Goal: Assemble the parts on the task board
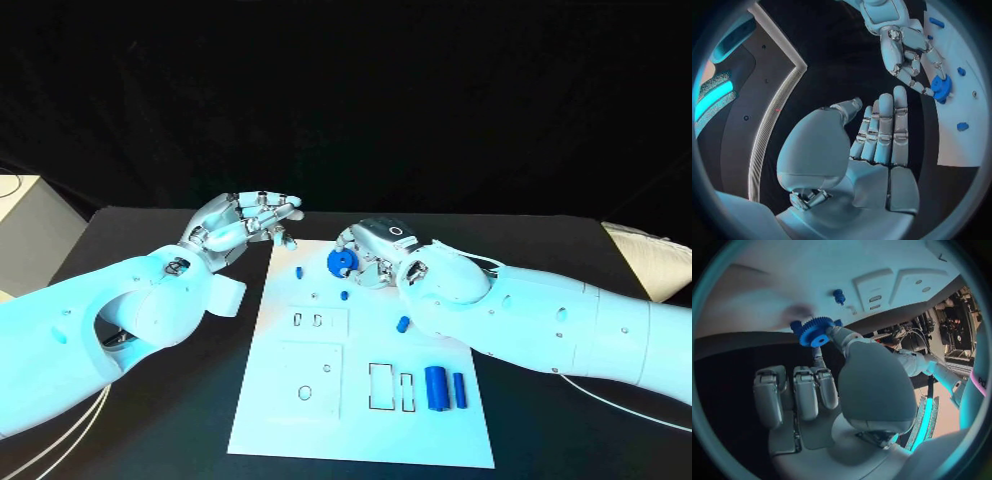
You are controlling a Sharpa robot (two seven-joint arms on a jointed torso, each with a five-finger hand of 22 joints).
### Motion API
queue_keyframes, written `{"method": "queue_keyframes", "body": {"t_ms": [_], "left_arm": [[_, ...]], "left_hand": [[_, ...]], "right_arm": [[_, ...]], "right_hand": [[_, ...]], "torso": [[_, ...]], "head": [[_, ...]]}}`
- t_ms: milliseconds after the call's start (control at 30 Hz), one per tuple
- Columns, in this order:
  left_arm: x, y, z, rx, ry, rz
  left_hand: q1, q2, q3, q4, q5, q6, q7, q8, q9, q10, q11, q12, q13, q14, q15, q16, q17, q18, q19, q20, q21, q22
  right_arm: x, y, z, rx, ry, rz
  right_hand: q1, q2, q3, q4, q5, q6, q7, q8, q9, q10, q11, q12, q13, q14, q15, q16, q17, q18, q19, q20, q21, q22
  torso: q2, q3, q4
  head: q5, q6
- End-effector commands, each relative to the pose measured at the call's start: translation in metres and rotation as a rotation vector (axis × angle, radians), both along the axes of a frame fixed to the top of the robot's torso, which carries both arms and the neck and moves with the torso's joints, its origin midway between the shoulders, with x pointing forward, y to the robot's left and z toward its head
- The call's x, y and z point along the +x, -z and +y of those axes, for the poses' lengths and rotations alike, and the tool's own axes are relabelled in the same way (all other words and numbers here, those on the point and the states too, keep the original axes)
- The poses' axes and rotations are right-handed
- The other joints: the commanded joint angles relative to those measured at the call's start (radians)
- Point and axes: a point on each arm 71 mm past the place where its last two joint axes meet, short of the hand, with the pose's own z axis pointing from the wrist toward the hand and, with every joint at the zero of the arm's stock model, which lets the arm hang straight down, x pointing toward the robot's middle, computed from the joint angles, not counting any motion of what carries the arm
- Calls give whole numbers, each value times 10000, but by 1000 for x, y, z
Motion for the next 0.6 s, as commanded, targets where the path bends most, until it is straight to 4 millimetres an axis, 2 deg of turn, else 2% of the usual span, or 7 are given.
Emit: {"method": "queue_keyframes", "body": {"t_ms": [33,233,467,600], "left_arm": [[-1,-1,-4,-25,288,-79],[0,0,-7,-44,330,-72],[1,0,-8,-58,365,-75],[1,0,-8,-56,366,-75]], "left_hand": [[-38,-48,44,6,19,-61,96,62,12,-79,-21,49,8,-32,35,-31,-17,106,-73,30,52,16],[-38,-48,44,6,19,-61,96,62,12,-79,-21,49,8,-32,35,-31,-17,106,-73,30,52,16],[-50,-56,51,6,19,-63,94,66,14,-86,-22,62,12,-32,36,-29,-19,107,-88,32,69,28],[-50,-56,51,6,19,-63,94,66,14,-86,-22,62,12,-32,36,-29,-19,107,-88,32,69,28]], "right_arm": [[1,1,3,-198,54,-308],[4,4,8,-325,59,-303],[5,8,11,-459,29,-212],[6,11,12,-550,40,-148]], "right_hand": [[-94,-15,39,-20,-37,103,-88,29,109,915,-83,-4,2516,1062,-54,40,2634,-65,1046,-74,44,2631],[-99,-27,48,-37,-56,88,-86,22,106,903,-83,-17,2504,1062,-54,40,2634,-65,1046,-75,44,2631],[-107,-35,53,-46,-70,74,-81,16,103,897,-81,-23,2497,1062,-54,40,2634,-65,1046,-76,44,2631],[-124,-41,59,-53,-96,61,-77,10,101,886,-76,-35,2486,1062,-52,40,2634,-65,1046,-76,44,2631]], "torso": [[10,-3,-2],[29,-21,-13],[66,-54,13],[57,-51,10]], "head": [[21,-23],[4,-64],[18,-90],[40,-126]]}}
